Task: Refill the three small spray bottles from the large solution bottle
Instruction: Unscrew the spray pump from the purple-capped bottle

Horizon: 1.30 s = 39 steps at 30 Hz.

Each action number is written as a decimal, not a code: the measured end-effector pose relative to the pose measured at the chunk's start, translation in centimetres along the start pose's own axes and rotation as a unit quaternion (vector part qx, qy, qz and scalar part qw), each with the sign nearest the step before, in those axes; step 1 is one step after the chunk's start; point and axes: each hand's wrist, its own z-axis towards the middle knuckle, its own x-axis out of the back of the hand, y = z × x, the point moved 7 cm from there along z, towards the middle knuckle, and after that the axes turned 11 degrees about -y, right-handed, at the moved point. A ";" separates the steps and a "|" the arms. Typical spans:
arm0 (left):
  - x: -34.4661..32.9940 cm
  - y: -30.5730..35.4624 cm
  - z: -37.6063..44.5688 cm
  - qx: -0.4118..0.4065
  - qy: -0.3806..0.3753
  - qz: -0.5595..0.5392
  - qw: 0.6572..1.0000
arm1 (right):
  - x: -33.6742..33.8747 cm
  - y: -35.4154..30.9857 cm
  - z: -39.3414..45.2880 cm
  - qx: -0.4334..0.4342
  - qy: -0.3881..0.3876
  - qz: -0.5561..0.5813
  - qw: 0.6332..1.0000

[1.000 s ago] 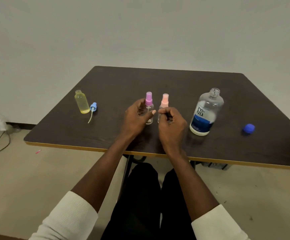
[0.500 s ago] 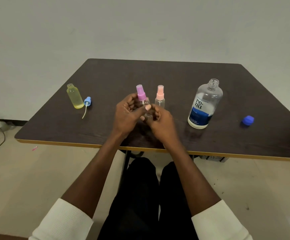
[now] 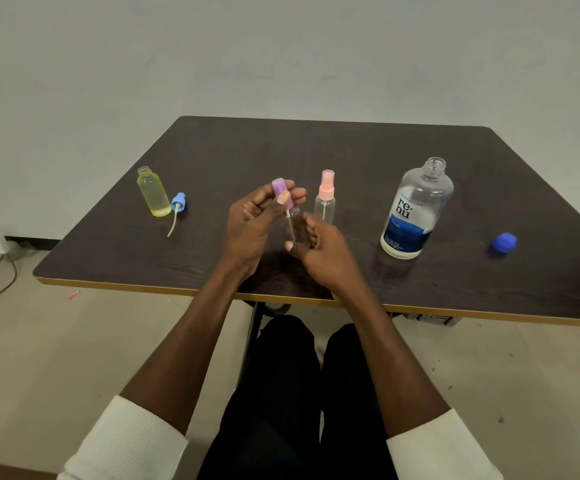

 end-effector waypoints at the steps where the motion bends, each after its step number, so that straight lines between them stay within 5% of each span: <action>1: -0.1 0.0 0.0 0.002 -0.002 -0.009 1.000 | -0.1 0.0 0.0 -0.003 -0.011 0.004 1.000; 9: 0.8 -0.3 0.0 -0.004 0.073 0.042 0.996 | 0.6 -0.4 -0.5 -0.005 0.050 -0.013 0.999; 39: 0.3 -0.1 -0.1 -0.030 -0.008 0.014 0.999 | 0.8 -0.3 -0.9 -0.034 0.067 -0.028 0.997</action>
